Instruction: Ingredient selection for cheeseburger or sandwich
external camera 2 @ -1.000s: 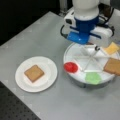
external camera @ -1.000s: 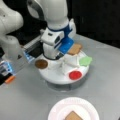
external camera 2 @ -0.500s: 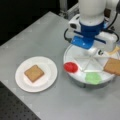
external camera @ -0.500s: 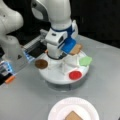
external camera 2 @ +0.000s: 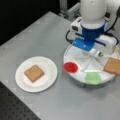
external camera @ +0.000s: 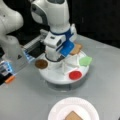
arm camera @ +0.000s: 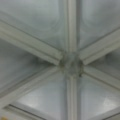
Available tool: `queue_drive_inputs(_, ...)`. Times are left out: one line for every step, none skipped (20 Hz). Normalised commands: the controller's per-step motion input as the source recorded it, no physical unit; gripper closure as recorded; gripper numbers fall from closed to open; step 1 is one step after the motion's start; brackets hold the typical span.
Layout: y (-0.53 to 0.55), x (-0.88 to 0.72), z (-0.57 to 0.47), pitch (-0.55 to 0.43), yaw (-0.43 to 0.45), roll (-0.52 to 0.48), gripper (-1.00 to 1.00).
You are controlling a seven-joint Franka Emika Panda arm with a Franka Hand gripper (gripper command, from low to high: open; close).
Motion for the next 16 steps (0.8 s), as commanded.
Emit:
queue_drive_inputs(0.07, -0.18, -0.19, -0.144, 0.026, -0.227, -1.0)
queue_drive_inputs(0.05, -0.17, -0.17, -0.14, 0.031, -0.218, -1.0)
queue_drive_inputs(0.04, -0.17, -0.16, -0.131, 0.035, -0.215, -1.0)
queue_drive_inputs(0.03, -0.16, -0.16, -0.127, 0.035, -0.205, -1.0)
queue_drive_inputs(0.02, -0.15, -0.15, -0.127, 0.034, -0.194, -1.0)
queue_drive_inputs(0.01, -0.14, -0.14, -0.125, 0.032, -0.19, -1.0)
queue_drive_inputs(0.01, -0.14, -0.14, -0.124, 0.031, -0.186, -1.0)
queue_drive_inputs(0.01, -0.14, -0.14, -0.124, 0.031, -0.18, -1.0)
queue_drive_inputs(0.01, -0.14, -0.14, -0.126, 0.032, -0.177, -1.0)
queue_drive_inputs(0.0, -0.13, -0.14, -0.131, 0.034, -0.173, -1.0)
queue_drive_inputs(0.0, -0.13, -0.15, -0.136, 0.036, -0.167, -1.0)
queue_drive_inputs(-0.01, -0.13, -0.16, -0.149, 0.039, -0.155, -1.0)
queue_drive_inputs(-0.02, -0.12, -0.17, -0.155, 0.039, -0.145, -1.0)
queue_drive_inputs(-0.02, -0.11, -0.18, -0.154, 0.039, -0.141, -1.0)
queue_drive_inputs(-0.02, -0.11, -0.19, -0.163, 0.04, -0.126, -1.0)
queue_drive_inputs(-0.02, -0.1, -0.2, -0.166, 0.04, -0.118, -1.0)
